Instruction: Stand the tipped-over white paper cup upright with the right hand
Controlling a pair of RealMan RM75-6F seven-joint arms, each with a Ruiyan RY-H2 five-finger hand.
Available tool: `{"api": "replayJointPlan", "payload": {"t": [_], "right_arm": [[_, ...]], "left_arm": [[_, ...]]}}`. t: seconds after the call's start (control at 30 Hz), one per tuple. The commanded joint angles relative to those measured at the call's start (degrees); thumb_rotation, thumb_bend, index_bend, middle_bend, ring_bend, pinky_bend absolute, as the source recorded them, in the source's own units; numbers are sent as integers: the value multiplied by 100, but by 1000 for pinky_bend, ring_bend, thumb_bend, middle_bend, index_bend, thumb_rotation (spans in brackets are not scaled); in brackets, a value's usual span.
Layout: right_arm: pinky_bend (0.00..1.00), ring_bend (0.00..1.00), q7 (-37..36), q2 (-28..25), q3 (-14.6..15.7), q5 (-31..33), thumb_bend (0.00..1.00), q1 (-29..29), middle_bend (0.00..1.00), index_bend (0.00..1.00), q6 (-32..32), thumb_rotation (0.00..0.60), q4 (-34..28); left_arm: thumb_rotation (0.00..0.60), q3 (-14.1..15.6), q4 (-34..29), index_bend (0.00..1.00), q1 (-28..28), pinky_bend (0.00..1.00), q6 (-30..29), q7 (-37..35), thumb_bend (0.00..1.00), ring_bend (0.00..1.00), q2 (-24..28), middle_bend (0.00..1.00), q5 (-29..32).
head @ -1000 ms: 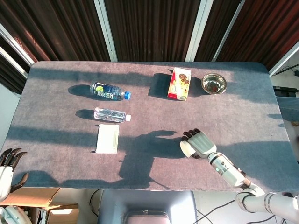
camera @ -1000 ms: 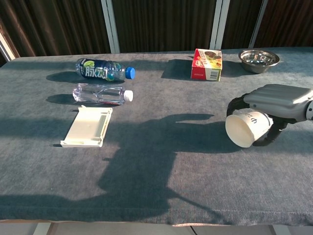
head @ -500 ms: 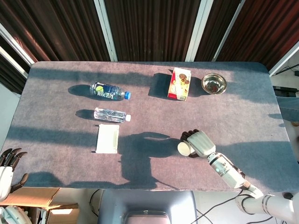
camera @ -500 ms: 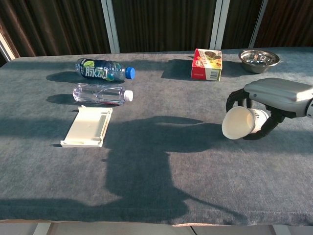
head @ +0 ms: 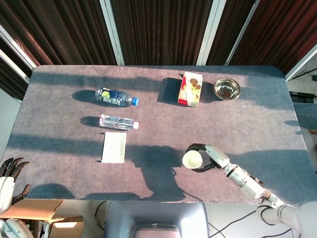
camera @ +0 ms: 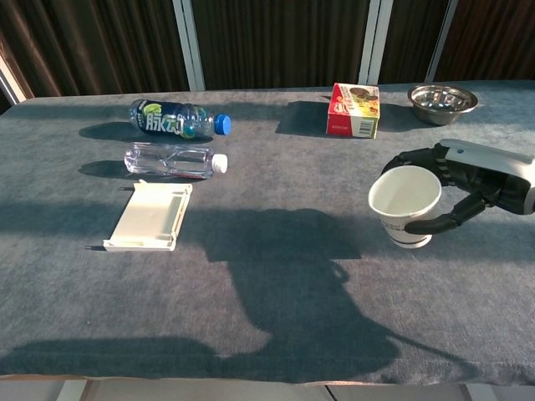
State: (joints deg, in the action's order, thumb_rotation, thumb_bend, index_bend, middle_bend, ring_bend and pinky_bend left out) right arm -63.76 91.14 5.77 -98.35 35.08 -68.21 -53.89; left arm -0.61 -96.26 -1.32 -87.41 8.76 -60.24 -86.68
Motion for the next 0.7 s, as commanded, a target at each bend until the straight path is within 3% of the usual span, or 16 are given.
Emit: {"api": "replayJointPlan", "payload": {"t": [0.03, 0.5, 0.7], "right_arm": [[443, 374, -1189, 350, 398, -386, 334, 14, 439, 507, -367, 600, 1020], [329, 268, -1012, 307, 662, -494, 335, -74, 334, 477, -469, 600, 1451], [220, 134, -826, 167, 701, -515, 335, -79, 212, 395, -541, 600, 1353]], "left_arm": [[600, -2, -2, 253, -1, 407, 2, -6, 295, 107, 3, 155, 4], [600, -8, -11, 254, -9, 407, 19, -19, 296, 107, 7, 155, 21], [600, -5, -10, 253, -8, 408, 16, -22, 295, 107, 9, 155, 13]]}}
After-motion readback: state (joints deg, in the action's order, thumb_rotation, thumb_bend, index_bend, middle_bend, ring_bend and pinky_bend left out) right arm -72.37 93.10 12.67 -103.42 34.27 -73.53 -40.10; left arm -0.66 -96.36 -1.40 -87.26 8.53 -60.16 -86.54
